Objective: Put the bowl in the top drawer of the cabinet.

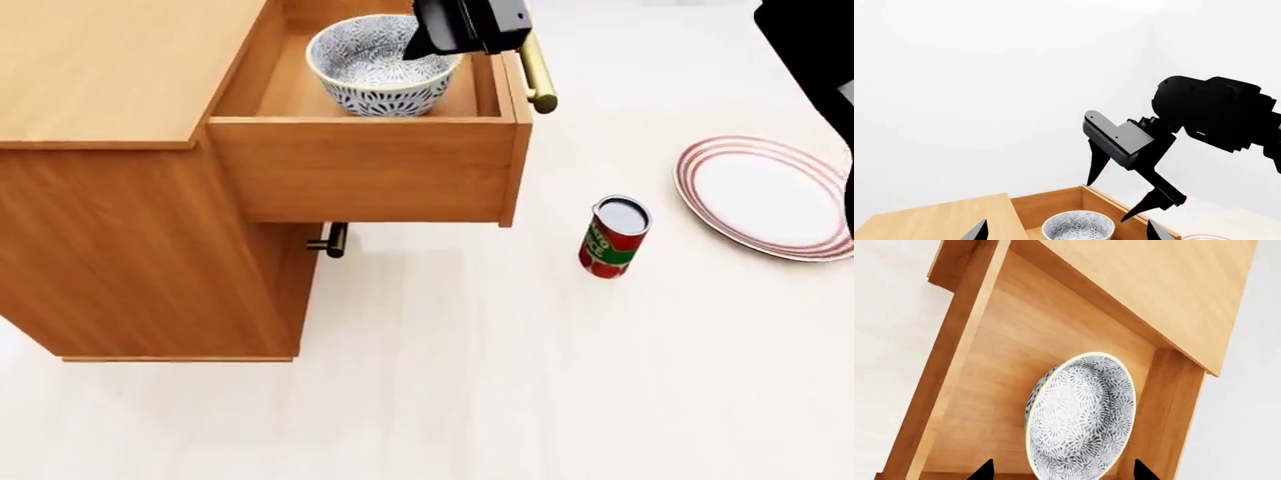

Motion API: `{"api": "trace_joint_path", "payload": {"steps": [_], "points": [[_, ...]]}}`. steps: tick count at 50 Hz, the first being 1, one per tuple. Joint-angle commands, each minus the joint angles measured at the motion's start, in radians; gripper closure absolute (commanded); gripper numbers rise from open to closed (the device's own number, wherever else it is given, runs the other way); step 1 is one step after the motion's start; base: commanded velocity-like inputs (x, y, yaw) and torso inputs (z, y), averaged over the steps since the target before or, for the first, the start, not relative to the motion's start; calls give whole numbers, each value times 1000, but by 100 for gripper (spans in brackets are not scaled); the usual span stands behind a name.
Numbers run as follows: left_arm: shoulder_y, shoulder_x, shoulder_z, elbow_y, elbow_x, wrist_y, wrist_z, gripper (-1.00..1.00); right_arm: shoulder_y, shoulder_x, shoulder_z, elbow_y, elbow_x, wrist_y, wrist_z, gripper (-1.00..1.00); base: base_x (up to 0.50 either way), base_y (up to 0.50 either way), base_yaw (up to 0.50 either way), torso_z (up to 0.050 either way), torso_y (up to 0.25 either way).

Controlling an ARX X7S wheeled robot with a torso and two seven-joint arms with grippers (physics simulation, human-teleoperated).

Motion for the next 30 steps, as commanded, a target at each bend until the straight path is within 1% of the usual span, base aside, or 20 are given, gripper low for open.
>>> {"api": "trace_joint_path", "payload": {"steps": [1, 8, 12, 15, 17, 18, 21, 24, 30], "points": [[-6, 2, 17, 4, 12, 10, 8, -100, 17, 0, 1, 5, 12, 13, -29, -100, 0, 0, 0, 0, 217], [-10, 6, 32, 6, 22, 17, 15, -100, 25, 0, 6, 24, 26, 25, -46, -100, 0, 0, 0, 0, 227], [-20, 26, 12, 7, 40, 14, 17, -100, 21, 0, 25, 66, 59, -40, 81, -100, 0, 0, 0, 0, 250], [-40, 49, 16, -4, 76, 17, 33, -100, 14, 9, 58, 86, 94, -44, 189, -100, 0, 0, 0, 0, 250], [-49, 63, 31, -5, 100, 13, 47, -100, 13, 166, 81, -214, 144, 138, 329, -100, 0, 0, 0, 0, 250], [-52, 70, 39, -6, 110, 10, 54, -100, 12, 228, 96, -364, 171, 208, 386, -100, 0, 0, 0, 0, 250], [-63, 88, 67, -7, 140, 8, 71, -100, 11, 379, 145, -659, 244, 380, 543, -100, 0, 0, 0, 0, 248], [-77, 100, 102, -6, 167, 10, 84, -100, 10, 481, 201, -846, 321, 497, 653, -100, 0, 0, 0, 0, 228], [-89, 110, 137, -3, 189, 15, 93, -100, 9, 633, 326, -1120, 481, 679, 855, -100, 0, 0, 0, 0, 217]]}}
